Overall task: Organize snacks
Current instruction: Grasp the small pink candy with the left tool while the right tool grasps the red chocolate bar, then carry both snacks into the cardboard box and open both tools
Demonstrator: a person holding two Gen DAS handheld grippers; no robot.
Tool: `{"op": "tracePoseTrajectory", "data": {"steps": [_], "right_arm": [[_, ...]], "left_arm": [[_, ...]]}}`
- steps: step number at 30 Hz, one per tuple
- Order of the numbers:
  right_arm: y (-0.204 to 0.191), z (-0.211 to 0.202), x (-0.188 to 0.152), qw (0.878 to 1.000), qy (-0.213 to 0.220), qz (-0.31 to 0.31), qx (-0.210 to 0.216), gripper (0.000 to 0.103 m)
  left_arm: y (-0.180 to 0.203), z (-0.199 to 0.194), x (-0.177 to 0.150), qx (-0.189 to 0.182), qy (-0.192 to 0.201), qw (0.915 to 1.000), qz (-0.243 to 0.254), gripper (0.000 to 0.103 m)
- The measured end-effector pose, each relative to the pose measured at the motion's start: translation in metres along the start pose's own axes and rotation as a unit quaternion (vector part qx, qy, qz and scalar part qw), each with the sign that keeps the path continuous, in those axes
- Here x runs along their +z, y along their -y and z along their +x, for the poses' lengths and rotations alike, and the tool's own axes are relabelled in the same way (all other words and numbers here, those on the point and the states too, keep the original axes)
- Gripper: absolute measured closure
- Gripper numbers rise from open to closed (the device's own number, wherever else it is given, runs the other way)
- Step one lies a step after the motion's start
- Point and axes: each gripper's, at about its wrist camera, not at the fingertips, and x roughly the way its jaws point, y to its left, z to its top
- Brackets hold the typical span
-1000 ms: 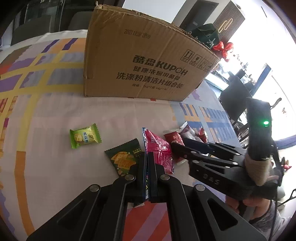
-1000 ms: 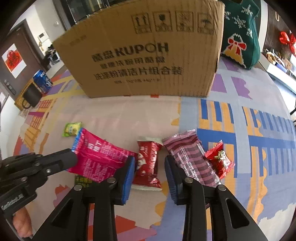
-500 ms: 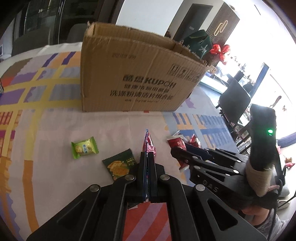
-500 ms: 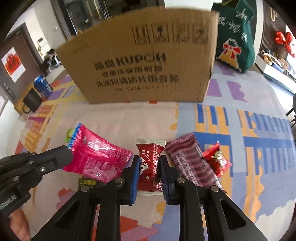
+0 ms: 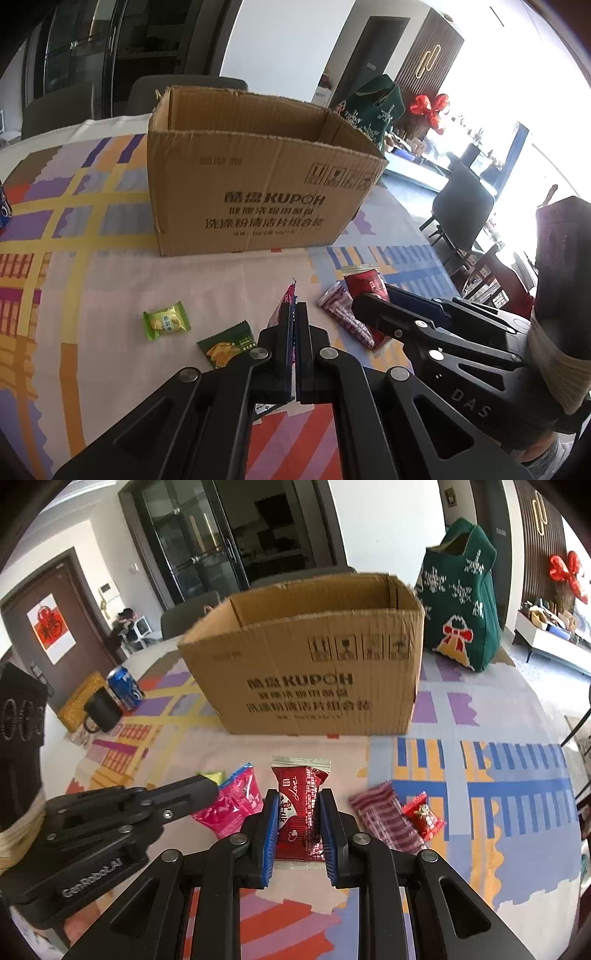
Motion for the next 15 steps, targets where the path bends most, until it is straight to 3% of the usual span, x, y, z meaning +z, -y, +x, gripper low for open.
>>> {"op": "tracePoseTrajectory", "data": {"steps": [15], "right_arm": [[-0.006,-0.020,0.020,0.999,0.040,-0.007,0.014,0.081]], "left_arm": [[0.010,-0.022,0.029,0.008,0.040,0.9990,0.019,0.100]]}}
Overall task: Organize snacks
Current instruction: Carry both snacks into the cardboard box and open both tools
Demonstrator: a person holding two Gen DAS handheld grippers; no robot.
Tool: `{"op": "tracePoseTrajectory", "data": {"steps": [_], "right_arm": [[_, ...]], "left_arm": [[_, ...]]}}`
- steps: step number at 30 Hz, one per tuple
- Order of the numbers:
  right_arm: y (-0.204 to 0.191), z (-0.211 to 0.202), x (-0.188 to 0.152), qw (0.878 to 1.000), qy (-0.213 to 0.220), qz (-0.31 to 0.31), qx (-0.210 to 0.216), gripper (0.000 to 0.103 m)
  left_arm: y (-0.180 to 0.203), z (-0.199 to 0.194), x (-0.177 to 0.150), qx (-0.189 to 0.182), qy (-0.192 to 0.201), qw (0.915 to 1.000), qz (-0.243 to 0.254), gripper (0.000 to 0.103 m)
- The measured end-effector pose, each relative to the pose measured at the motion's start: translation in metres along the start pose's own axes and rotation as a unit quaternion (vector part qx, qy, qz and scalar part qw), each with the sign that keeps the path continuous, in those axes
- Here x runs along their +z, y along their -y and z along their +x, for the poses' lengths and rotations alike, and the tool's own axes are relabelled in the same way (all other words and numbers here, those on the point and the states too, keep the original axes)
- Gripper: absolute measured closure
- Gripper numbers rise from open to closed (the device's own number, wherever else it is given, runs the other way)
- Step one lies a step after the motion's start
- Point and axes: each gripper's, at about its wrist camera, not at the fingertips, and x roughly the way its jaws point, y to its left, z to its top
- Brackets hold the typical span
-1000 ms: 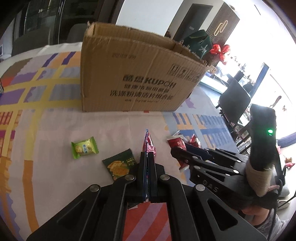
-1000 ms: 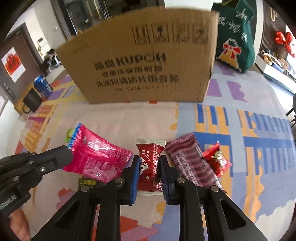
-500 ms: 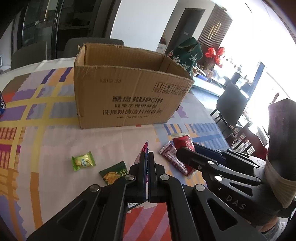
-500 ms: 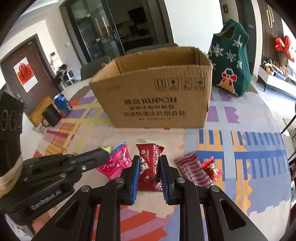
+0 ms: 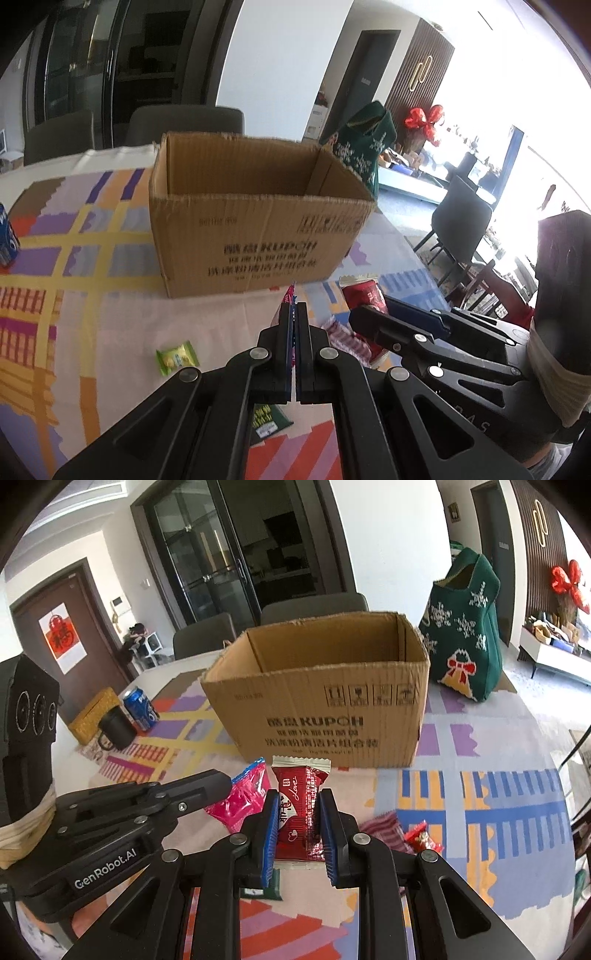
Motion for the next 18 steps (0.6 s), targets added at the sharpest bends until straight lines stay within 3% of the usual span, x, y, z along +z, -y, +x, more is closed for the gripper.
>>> {"op": "tracePoseTrajectory", "data": {"steps": [18], "right_arm": [[-0.008,-0.015,0.059,0.998,0.060,-0.011,0.008,0.081]], "left_arm": [[0.000,-0.013,0.067,0.014,0.054,0.9982,0.021,0.100]]}}
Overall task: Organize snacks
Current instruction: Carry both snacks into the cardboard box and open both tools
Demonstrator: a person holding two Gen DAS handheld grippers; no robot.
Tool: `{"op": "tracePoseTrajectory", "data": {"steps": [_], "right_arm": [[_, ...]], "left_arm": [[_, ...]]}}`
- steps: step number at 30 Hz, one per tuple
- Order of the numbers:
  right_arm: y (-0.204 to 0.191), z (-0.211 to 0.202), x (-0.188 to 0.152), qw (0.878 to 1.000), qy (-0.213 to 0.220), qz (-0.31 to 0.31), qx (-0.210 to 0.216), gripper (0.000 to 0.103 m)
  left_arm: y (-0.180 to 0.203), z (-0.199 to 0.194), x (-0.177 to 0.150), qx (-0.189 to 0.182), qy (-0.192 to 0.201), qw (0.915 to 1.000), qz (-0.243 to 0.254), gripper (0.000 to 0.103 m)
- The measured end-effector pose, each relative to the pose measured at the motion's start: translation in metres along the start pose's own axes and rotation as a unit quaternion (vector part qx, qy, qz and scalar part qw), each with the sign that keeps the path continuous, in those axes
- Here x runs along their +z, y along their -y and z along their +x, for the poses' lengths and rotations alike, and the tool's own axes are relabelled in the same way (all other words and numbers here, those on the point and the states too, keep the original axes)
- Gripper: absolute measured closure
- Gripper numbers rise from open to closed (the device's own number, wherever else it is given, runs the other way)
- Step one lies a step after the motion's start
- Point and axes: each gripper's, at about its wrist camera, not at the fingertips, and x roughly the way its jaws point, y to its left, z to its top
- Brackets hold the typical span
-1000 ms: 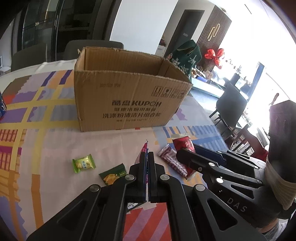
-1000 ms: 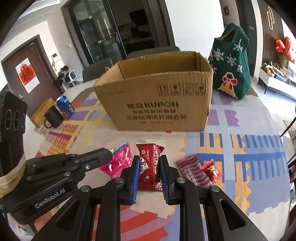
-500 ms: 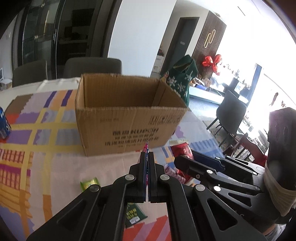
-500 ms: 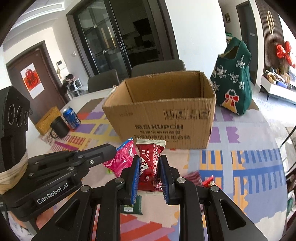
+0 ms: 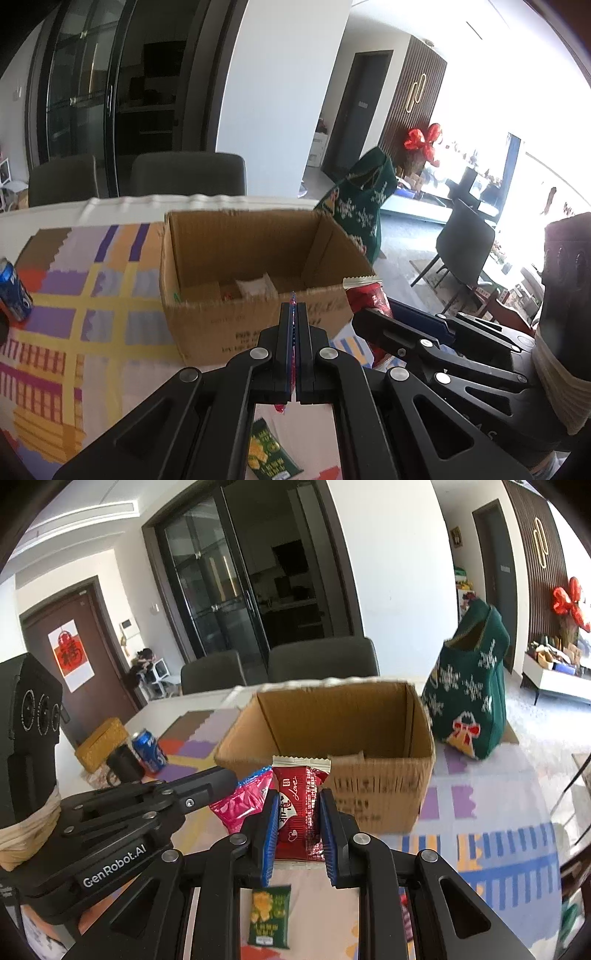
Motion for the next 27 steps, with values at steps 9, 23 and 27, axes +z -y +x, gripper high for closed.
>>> {"op": "tracePoseTrajectory", "data": {"steps": [9,23,27], "right_arm": [[-0.001,0.007,0.037,1.000,0.015,-0.010,0.007,0.081],[0.004,0.035,0.086,1.000,0.018,-0.015,-0.006,0.081],[0.009,0.050,0.090,1.000,0.005,-0.014,-0.015,0.081]], "left_arm": [[-0.004,0.005,0.036,0.006,0.013,0.9999,0.008,0.100],[-0.018,0.032,0.089,0.027,0.014,0.9994,0.017,0.101],[-0.023,0.043,0.093,0.055,0.003,0.9982,0.024,0.101]]}}
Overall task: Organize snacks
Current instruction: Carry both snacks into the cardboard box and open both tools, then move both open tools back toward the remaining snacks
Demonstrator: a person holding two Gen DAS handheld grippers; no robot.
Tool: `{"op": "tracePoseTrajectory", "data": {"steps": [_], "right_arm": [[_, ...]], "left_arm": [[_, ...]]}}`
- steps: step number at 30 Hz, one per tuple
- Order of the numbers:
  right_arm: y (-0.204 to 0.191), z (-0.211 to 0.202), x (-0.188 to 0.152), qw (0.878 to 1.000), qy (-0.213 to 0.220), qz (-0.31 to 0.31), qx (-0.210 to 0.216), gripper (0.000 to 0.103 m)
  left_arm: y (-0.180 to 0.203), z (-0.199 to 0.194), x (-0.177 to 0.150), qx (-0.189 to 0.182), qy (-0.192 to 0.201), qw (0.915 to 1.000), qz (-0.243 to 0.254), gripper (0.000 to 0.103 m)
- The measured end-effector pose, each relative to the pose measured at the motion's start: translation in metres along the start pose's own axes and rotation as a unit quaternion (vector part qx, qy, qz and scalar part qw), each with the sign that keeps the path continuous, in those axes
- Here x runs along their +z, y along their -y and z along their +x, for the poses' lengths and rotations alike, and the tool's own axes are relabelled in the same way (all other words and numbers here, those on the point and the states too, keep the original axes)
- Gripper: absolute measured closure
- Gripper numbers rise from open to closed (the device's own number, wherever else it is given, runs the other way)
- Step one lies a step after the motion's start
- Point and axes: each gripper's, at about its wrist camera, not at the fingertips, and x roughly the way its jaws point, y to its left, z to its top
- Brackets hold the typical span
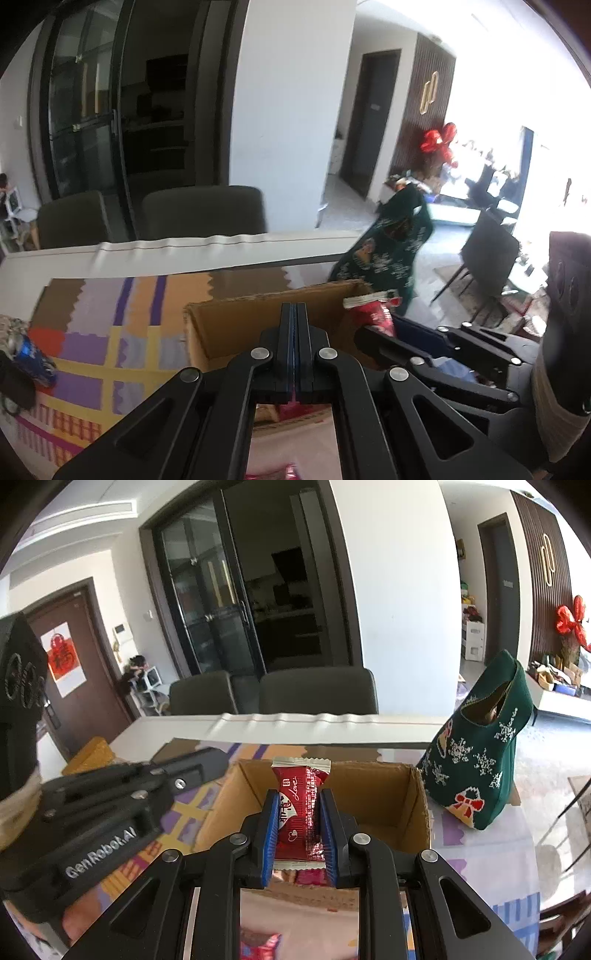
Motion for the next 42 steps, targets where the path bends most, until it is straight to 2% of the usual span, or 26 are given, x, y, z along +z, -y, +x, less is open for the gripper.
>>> {"op": "tracePoseTrajectory", "data": {"steps": [2,4,5,6,7,9,11,12,14,27,42], "right_arm": [[0.003,0.007,0.001,1.000,-0.007,0.003,-0.001,0.081],[0.004,0.012,0.000,1.000,-0.009,0.002,-0.006,0.080],[0.005,0.015,0.001,1.000,-0.009,0.000,-0.012,0.078],[0.006,0.017,0.001,1.000,-0.010,0.000,-0.020,0.064],[0.007,0.019,0.002,1.000,-0.013,0.001,-0.027,0.057],[0.010,0.018,0.000,0.999,-0.012,0.008,-0.040,0.053],[0.011,0.014,-0.002,0.999,-0.010,0.006,-0.038,0.053],[0.011,0.012,-0.003,0.999,-0.009,0.005,-0.039,0.050],[0.010,0.008,-0.007,0.999,-0.011,0.003,-0.045,0.044],[0.018,-0.016,-0.055,0.997,-0.056,-0.019,-0.040,0.042],[0.035,-0.035,-0.119,0.994,-0.101,-0.017,-0.041,0.042]], "left_arm": [[-0.004,0.004,0.000,0.001,-0.006,1.0000,-0.004,0.100],[-0.007,0.008,-0.002,0.017,-0.014,0.9997,-0.007,0.085],[-0.010,0.009,-0.003,0.022,-0.018,0.9996,-0.008,0.070],[-0.011,0.009,-0.005,0.032,-0.017,0.9993,-0.011,0.062],[-0.013,0.008,-0.008,0.040,-0.019,0.9990,-0.012,0.059],[-0.014,0.005,-0.012,0.043,-0.018,0.9989,-0.012,0.049],[-0.014,0.000,-0.020,0.053,-0.019,0.9983,-0.013,0.042],[-0.014,-0.002,-0.023,0.057,-0.021,0.9980,-0.014,0.040],[-0.014,-0.008,-0.032,0.067,-0.025,0.9973,-0.018,0.038],[0.013,-0.040,-0.091,0.088,-0.051,0.9946,-0.022,0.025],[0.035,-0.034,-0.161,0.082,-0.119,0.9880,-0.055,0.024]]}}
